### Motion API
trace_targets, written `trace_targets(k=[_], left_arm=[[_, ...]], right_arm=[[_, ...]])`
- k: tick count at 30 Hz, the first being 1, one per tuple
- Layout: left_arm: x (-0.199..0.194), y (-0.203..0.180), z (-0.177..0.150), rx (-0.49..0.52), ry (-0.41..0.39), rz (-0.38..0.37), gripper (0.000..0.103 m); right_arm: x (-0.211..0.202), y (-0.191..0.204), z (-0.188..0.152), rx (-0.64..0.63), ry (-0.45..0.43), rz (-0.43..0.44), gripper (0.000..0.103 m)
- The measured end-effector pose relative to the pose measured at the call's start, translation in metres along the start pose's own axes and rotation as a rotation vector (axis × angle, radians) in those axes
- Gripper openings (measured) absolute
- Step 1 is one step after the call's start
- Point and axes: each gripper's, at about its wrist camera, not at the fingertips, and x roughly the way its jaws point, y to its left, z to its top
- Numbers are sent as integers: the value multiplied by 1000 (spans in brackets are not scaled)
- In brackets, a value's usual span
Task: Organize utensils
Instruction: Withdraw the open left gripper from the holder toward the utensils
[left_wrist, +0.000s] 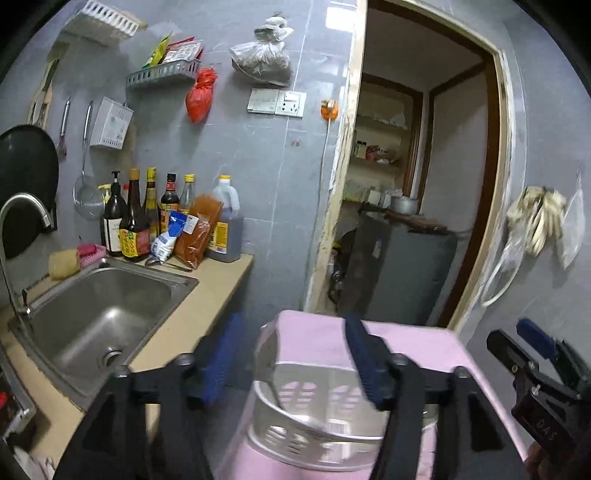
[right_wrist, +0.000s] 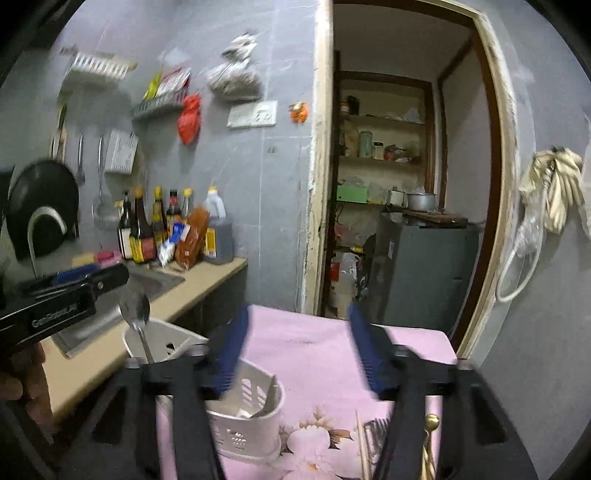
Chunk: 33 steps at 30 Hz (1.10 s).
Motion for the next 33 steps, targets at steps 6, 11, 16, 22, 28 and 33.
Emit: trace_targets(k=[6, 11, 16, 22, 28, 33], left_arm=[[-30, -32, 5, -2, -57, -31, 103], [-45, -76, -9, 78, -99, -21, 103], [-57, -116, -28, 125, -163, -8, 103], [-59, -161, -58, 149, -180, -8, 103], [-31, -189, -98, 177, -75, -7, 103], [4, -214, -130, 251, 25, 51, 103]], right_arm=[[-39, -57, 16, 84, -64, 4, 92], [-67, -98, 18, 89, -114, -42, 102], [-89, -130, 11, 18, -146, -91, 102], [-90, -171, -4, -6, -105, -101, 102], [-62, -213, -35, 5, -36, -74, 102], [-19, -238, -67, 31, 48, -9, 102]])
